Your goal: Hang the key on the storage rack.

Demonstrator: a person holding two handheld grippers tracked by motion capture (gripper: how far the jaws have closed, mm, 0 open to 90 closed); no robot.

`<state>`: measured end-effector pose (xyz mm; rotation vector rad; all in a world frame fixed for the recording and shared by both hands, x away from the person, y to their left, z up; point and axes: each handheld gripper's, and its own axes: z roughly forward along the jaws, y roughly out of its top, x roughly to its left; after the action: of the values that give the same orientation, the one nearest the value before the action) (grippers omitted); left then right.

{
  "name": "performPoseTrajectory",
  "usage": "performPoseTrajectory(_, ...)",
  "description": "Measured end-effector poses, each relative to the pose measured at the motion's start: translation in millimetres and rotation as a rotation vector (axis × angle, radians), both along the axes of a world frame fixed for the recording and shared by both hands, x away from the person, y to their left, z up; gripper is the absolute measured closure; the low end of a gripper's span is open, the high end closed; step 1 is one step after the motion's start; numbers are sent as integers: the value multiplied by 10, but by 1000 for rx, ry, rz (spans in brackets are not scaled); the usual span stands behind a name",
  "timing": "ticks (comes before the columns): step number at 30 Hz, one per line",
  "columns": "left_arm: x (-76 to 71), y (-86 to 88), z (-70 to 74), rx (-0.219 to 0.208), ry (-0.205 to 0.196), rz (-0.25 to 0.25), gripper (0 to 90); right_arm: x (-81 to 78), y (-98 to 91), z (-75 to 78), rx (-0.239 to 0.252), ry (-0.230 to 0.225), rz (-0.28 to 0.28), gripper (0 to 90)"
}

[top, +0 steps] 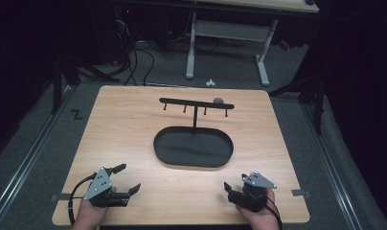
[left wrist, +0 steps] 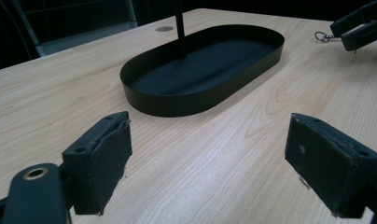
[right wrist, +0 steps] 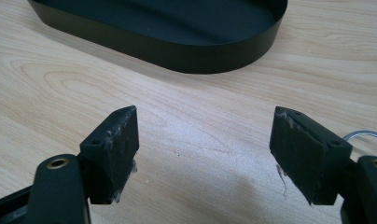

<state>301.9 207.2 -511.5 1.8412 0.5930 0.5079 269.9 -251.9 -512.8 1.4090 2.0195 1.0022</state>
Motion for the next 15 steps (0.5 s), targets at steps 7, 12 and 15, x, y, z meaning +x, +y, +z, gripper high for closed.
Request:
performPoseTrajectory(7, 20, 41, -1, -39, 11, 48, 151, 22, -2, 29, -22, 31, 27, 264)
performPoseTrajectory(12, 28, 40, 1, -44, 11, 46, 151, 58, 5, 47, -70, 58, 43, 284)
performPoseTrajectory(15, 28, 32, 12, -43, 15, 43, 151, 92, 7, 66, -74, 92, 53, 306)
